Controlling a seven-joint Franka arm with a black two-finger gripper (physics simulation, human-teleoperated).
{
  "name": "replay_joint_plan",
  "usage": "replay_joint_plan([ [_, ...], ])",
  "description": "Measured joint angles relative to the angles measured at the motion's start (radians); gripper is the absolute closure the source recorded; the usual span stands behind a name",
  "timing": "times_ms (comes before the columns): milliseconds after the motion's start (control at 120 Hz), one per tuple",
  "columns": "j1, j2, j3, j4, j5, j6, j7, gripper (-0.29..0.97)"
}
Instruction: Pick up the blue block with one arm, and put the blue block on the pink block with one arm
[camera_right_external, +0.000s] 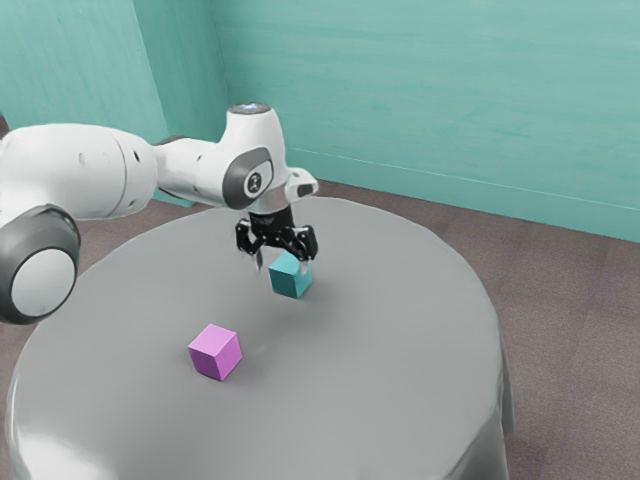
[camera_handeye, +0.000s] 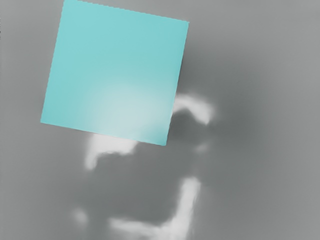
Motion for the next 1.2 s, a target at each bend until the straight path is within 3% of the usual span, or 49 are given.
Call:
replay_joint_plan([
  [275, 0.038, 0.128, -0.003, 0.129, -0.035, 0.033, 0.132, 0.0],
  [1200, 0.097, 0.27, -0.026, 0.254, -0.119, 0.045, 0.405, 0.0],
])
